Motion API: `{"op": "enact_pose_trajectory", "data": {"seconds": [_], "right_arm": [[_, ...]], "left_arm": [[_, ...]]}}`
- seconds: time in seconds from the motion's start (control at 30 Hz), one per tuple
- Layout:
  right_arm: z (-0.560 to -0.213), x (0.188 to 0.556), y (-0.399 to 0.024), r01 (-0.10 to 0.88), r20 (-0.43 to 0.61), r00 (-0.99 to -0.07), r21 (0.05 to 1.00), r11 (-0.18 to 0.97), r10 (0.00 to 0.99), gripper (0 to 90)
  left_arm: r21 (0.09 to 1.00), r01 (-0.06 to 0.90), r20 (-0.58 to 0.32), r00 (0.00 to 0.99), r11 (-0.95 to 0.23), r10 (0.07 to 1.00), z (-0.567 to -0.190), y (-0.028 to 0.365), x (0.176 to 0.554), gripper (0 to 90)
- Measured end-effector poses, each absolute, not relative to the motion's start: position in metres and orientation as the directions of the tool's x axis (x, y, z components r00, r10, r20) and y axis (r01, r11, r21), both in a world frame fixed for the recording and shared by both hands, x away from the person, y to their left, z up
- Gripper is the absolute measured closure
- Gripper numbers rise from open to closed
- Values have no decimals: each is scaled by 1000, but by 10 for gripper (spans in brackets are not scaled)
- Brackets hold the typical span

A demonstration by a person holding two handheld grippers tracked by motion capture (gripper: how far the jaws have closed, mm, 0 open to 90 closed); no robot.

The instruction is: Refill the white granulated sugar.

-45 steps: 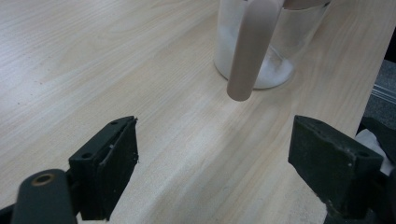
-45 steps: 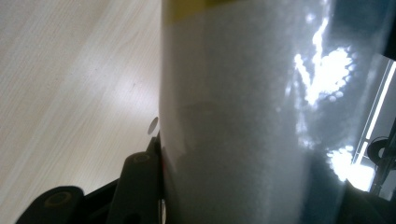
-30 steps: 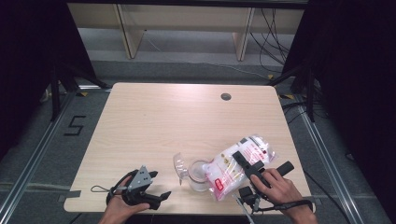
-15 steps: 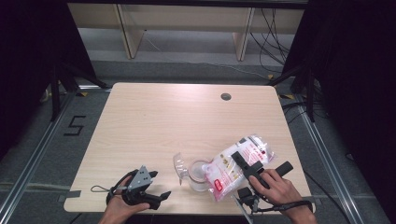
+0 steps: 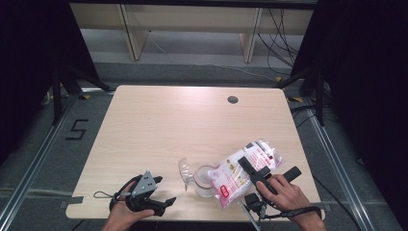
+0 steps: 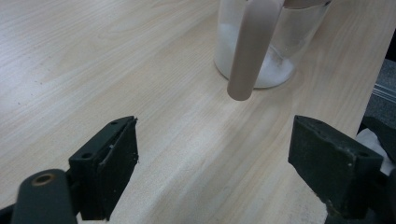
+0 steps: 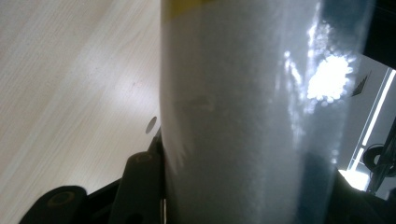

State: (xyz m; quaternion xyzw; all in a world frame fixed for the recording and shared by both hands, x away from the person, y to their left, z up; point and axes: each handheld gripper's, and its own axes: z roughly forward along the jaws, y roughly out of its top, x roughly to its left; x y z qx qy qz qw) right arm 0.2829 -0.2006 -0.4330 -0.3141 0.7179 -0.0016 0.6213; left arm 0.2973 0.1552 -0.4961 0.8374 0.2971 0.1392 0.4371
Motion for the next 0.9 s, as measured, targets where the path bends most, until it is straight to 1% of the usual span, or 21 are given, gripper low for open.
{"op": "enact_pose_trajectory", "data": {"seconds": [0.07, 0.17, 0.2, 0.23, 0.27, 0.3, 0.33, 0.37, 0.4, 0.5, 0.53, 0.57, 0.6, 0.63, 0.67, 0.7, 0.73, 0.77, 0.8, 0.83, 0.9], "right_arm": [[-433, 283, -201, -449, -892, -32, -390, 804, -450, 605], [-433, 283, -200, -449, -888, -25, -401, 798, -460, 605], [-433, 283, -200, -449, -889, -26, -398, 800, -457, 605], [-433, 282, -200, -446, -891, -26, -395, 803, -452, 606], [-433, 282, -200, -447, -890, -22, -398, 801, -455, 606], [-432, 282, -200, -448, -888, -22, -402, 799, -459, 606], [-433, 281, -201, -442, -896, -26, -388, 809, -444, 606], [-432, 281, -200, -440, -892, -33, -391, 808, -450, 607], [-432, 281, -200, -441, -892, -33, -392, 807, -452, 607], [-433, 282, -200, -445, -893, -26, -392, 806, -449, 607], [-433, 281, -200, -439, -890, -34, -396, 807, -455, 607], [-433, 281, -201, -441, -893, -27, -393, 807, -450, 608], [-433, 281, -200, -438, -889, -36, -397, 807, -457, 608], [-433, 282, -201, -443, -892, -25, -396, 805, -452, 608], [-433, 282, -201, -441, -892, -25, -396, 805, -452, 608], [-433, 281, -200, -440, -891, -26, -396, 806, -452, 609], [-432, 281, -200, -440, -891, -25, -398, 805, -454, 609], [-432, 281, -201, -441, -891, -24, -397, 805, -453, 609], [-432, 281, -200, -441, -889, -30, -398, 804, -457, 609], [-432, 281, -200, -443, -891, -23, -398, 804, -454, 610], [-433, 281, -200, -438, -890, -21, -402, 804, -456, 610]], "left_arm": [[821, 382, -40, 781, -426, 623, -496, 154, 297, 154], [813, 379, -33, 788, -441, 615, -495, 156, 297, 154], [819, 392, -60, 785, -420, 616, -495, 154, 296, 154], [818, 391, -59, 786, -422, 615, -495, 154, 296, 154], [805, 381, -29, 790, -454, 613, -495, 156, 297, 154], [819, 389, -48, 781, -423, 623, -495, 154, 296, 154], [819, 386, -48, 783, -424, 621, -496, 154, 296, 154], [809, 383, -37, 790, -446, 612, -495, 156, 297, 154], [818, 387, -53, 787, -425, 614, -495, 155, 296, 154], [812, 383, -39, 788, -440, 614, -495, 156, 297, 154], [824, 388, -56, 782, -413, 621, -496, 154, 296, 154], [815, 387, -50, 788, -431, 613, -495, 155, 297, 155], [813, 388, -48, 788, -435, 613, -495, 155, 297, 155], [816, 389, -52, 785, -427, 617, -495, 155, 296, 154], [809, 378, -28, 791, -451, 611, -495, 156, 297, 154], [810, 379, -29, 787, -447, 616, -495, 156, 297, 154], [820, 389, -51, 781, -420, 623, -495, 154, 296, 154], [815, 392, -57, 788, -428, 613, -495, 155, 296, 154], [822, 391, -57, 780, -414, 623, -496, 154, 296, 155], [811, 376, -26, 789, -449, 614, -495, 156, 297, 154], [819, 389, -55, 785, -422, 617, -495, 154, 296, 155]]}}
